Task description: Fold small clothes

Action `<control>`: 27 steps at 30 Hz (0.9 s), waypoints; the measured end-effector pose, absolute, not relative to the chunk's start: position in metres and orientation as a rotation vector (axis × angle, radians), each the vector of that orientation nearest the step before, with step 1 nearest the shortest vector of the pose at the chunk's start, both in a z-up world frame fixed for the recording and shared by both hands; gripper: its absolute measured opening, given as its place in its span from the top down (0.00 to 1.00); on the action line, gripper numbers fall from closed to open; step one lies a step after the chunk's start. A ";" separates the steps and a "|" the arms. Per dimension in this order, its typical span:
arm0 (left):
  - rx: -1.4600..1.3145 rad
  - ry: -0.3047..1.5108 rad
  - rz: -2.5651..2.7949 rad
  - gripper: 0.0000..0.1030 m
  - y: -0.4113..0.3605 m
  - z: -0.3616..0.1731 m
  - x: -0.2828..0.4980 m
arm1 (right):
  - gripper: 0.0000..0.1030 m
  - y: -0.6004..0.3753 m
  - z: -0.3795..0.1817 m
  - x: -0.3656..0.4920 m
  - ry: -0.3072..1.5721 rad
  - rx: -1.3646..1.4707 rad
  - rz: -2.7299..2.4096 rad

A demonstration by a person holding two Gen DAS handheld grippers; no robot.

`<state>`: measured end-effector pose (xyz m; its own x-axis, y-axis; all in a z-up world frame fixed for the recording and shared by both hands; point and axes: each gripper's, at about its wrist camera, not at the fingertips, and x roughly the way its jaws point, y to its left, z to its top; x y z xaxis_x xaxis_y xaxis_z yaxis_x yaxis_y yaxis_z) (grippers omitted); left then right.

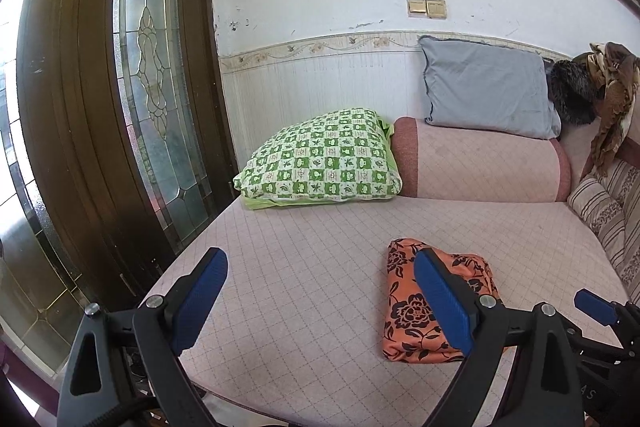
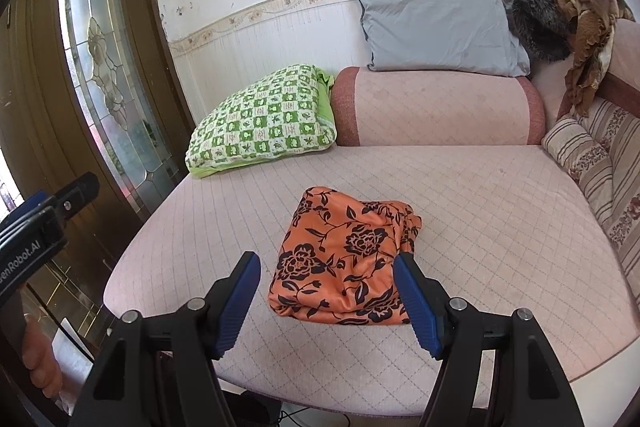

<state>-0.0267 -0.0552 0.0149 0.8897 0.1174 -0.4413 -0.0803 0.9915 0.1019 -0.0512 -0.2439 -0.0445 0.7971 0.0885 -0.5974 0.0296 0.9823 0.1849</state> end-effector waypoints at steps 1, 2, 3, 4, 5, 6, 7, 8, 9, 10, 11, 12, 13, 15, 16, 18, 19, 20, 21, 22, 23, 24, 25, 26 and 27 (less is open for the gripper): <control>0.081 0.464 0.102 0.08 -0.055 0.015 -0.027 | 0.30 -0.243 -0.045 -0.051 0.650 0.188 0.033; 0.079 0.466 0.103 0.08 -0.054 0.014 -0.026 | 0.30 -0.242 -0.045 -0.051 0.650 0.187 0.033; 0.077 0.468 0.103 0.08 -0.053 0.014 -0.026 | 0.30 -0.242 -0.045 -0.051 0.652 0.185 0.033; 0.075 0.470 0.104 0.08 -0.052 0.013 -0.025 | 0.30 -0.241 -0.045 -0.050 0.654 0.182 0.034; 0.074 0.471 0.106 0.08 -0.052 0.013 -0.025 | 0.30 -0.240 -0.046 -0.050 0.657 0.180 0.034; 0.073 0.472 0.107 0.08 -0.051 0.012 -0.024 | 0.30 -0.239 -0.047 -0.049 0.659 0.178 0.035; 0.072 0.473 0.109 0.08 -0.050 0.012 -0.024 | 0.30 -0.238 -0.047 -0.049 0.661 0.177 0.036; 0.071 0.475 0.109 0.08 -0.050 0.011 -0.023 | 0.30 -0.238 -0.048 -0.048 0.663 0.177 0.038; 0.069 0.476 0.110 0.08 -0.049 0.011 -0.023 | 0.30 -0.237 -0.049 -0.047 0.666 0.177 0.040; 0.067 0.477 0.111 0.08 -0.049 0.010 -0.022 | 0.30 -0.236 -0.050 -0.047 0.668 0.176 0.041; 0.065 0.479 0.111 0.08 -0.048 0.009 -0.022 | 0.30 -0.235 -0.052 -0.046 0.672 0.175 0.044; 0.064 0.482 0.111 0.08 -0.048 0.008 -0.021 | 0.30 -0.234 -0.053 -0.045 0.675 0.174 0.046; 0.064 0.484 0.112 0.08 -0.048 0.007 -0.020 | 0.30 -0.232 -0.054 -0.044 0.679 0.171 0.048; 0.063 0.486 0.114 0.08 -0.047 0.005 -0.019 | 0.30 -0.231 -0.056 -0.043 0.685 0.170 0.053; 0.063 0.487 0.115 0.08 -0.047 0.005 -0.019 | 0.30 -0.229 -0.058 -0.042 0.689 0.171 0.056; 0.061 0.489 0.116 0.08 -0.045 0.003 -0.018 | 0.30 -0.228 -0.059 -0.041 0.693 0.174 0.059; 0.060 0.490 0.117 0.08 -0.045 0.003 -0.018 | 0.30 -0.228 -0.060 -0.041 0.694 0.174 0.059; 0.060 0.491 0.119 0.08 -0.044 0.002 -0.017 | 0.30 -0.227 -0.060 -0.041 0.694 0.175 0.059; 0.059 0.491 0.120 0.08 -0.043 0.002 -0.017 | 0.30 -0.227 -0.061 -0.040 0.695 0.175 0.059; 0.057 0.492 0.121 0.08 -0.043 0.001 -0.016 | 0.30 -0.226 -0.062 -0.040 0.696 0.176 0.059; 0.056 0.493 0.122 0.08 -0.043 0.000 -0.016 | 0.30 -0.226 -0.062 -0.040 0.697 0.176 0.061; 0.054 0.495 0.123 0.08 -0.042 -0.001 -0.015 | 0.30 -0.226 -0.063 -0.040 0.699 0.176 0.063; 0.054 0.497 0.122 0.08 -0.043 -0.002 -0.015 | 0.30 -0.225 -0.063 -0.039 0.701 0.175 0.064; 0.055 0.500 0.121 0.08 -0.043 -0.003 -0.014 | 0.30 -0.223 -0.065 -0.038 0.703 0.173 0.064; 0.055 0.503 0.121 0.08 -0.043 -0.004 -0.013 | 0.30 -0.222 -0.065 -0.038 0.705 0.172 0.065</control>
<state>-0.0132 -0.0425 -0.0041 0.8691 0.1291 -0.4775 -0.1019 0.9914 0.0825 -0.0379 -0.2223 -0.0655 0.7601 0.1173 -0.6392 -0.0010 0.9838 0.1794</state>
